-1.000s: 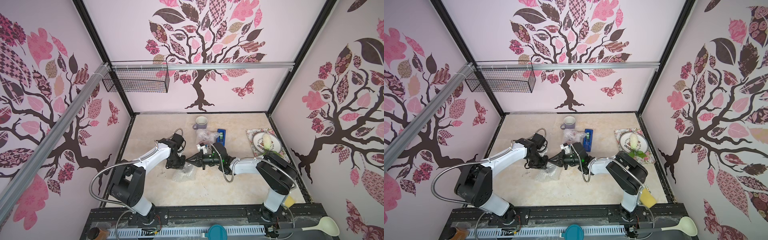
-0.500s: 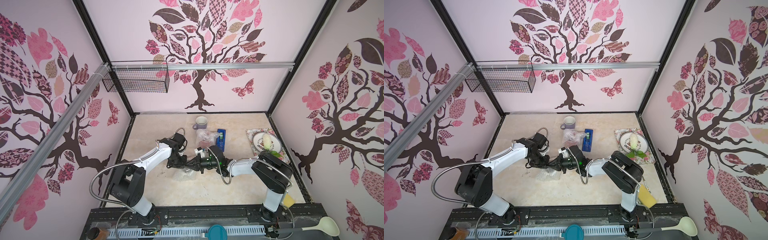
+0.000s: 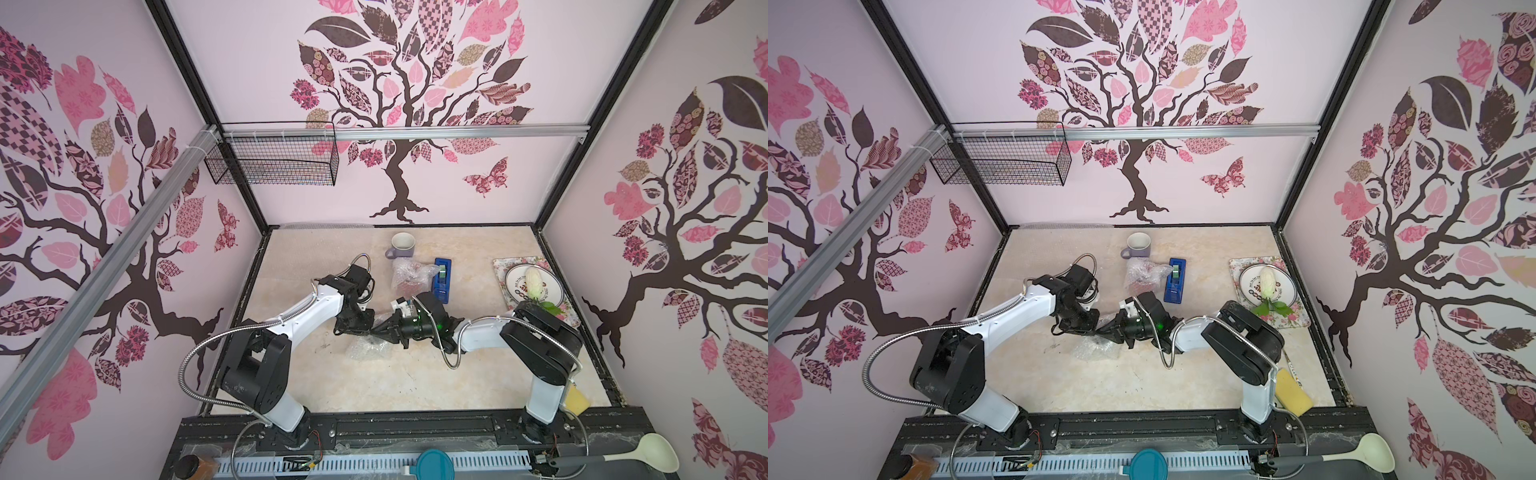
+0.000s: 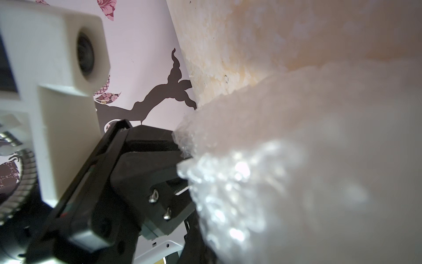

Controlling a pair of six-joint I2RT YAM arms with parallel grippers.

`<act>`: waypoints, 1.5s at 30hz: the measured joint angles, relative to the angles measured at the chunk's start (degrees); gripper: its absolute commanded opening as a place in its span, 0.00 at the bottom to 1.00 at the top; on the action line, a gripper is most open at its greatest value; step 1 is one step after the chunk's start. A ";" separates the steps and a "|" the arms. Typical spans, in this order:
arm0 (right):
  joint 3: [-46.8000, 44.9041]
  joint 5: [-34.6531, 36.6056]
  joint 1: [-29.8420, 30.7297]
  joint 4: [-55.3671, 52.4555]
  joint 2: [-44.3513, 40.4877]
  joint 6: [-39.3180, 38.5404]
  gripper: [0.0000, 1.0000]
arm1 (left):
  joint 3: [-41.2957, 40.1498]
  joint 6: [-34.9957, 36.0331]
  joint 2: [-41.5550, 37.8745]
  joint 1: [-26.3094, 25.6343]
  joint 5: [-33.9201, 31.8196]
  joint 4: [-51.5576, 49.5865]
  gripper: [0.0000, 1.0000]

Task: Wrap mugs in bubble wrap
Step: Stick the tape on the bubble wrap.

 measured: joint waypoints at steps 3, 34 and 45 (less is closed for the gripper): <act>0.79 0.15 -0.02 -1.51 0.11 0.00 0.00 | -0.07 0.00 0.00 0.00 0.04 0.28 0.00; 13.90 4.26 -0.83 -33.62 1.14 -1.79 0.00 | -2.45 -5.27 -7.26 2.45 3.34 6.40 0.30; 14.86 4.92 -0.79 -34.21 1.57 -1.86 0.00 | -2.43 -8.11 -15.32 5.86 9.03 8.24 0.12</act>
